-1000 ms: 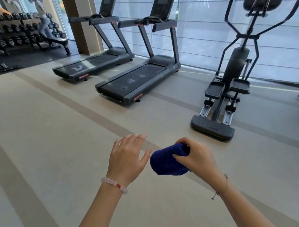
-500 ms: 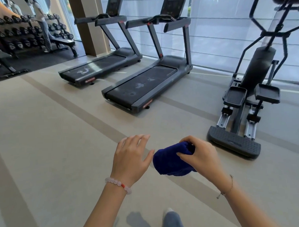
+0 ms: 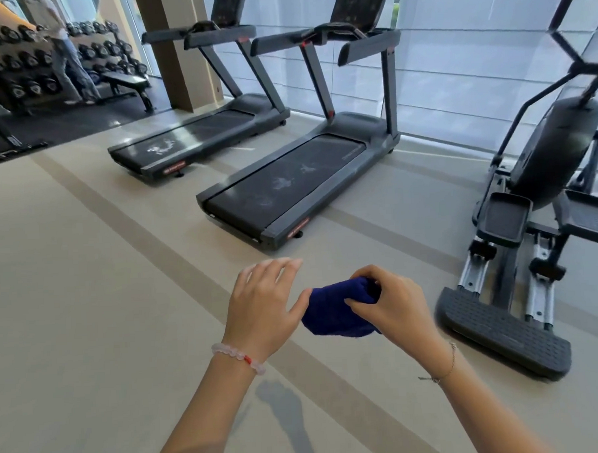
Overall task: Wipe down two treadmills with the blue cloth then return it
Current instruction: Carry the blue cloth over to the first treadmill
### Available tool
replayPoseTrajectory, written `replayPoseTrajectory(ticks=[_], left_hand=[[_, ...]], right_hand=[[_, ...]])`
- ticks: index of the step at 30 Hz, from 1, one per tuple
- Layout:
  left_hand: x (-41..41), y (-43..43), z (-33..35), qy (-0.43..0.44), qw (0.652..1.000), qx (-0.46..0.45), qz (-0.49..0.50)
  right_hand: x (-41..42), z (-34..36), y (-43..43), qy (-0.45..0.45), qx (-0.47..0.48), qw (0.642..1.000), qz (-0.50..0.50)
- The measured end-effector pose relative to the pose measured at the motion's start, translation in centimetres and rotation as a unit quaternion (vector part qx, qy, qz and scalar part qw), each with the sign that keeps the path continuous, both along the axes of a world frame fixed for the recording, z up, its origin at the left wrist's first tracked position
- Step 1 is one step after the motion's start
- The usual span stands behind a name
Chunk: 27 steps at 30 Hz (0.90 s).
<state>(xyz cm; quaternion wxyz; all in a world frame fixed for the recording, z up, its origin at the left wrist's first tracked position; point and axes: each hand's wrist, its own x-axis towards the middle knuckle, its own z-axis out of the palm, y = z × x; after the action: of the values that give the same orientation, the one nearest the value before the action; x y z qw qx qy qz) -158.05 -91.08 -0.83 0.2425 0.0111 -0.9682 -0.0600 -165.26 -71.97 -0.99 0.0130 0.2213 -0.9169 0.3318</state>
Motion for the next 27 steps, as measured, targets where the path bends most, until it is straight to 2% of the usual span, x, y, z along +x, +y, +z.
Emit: replayPoseTrajectory(ticks=[16, 27], left_hand=[[-27.3, -7.4, -4.3, -0.028, 0.998, 0.027, -0.054], [-49.4, -15.8, -2.5, -0.016, 0.995, 0.037, -0.091]], right_hand=[[-25.2, -2.6, -6.6, -0.034, 0.023, 0.998, -0.055], [-45.4, -0.9, -14.6, -0.029, 0.018, 0.994, -0.1]])
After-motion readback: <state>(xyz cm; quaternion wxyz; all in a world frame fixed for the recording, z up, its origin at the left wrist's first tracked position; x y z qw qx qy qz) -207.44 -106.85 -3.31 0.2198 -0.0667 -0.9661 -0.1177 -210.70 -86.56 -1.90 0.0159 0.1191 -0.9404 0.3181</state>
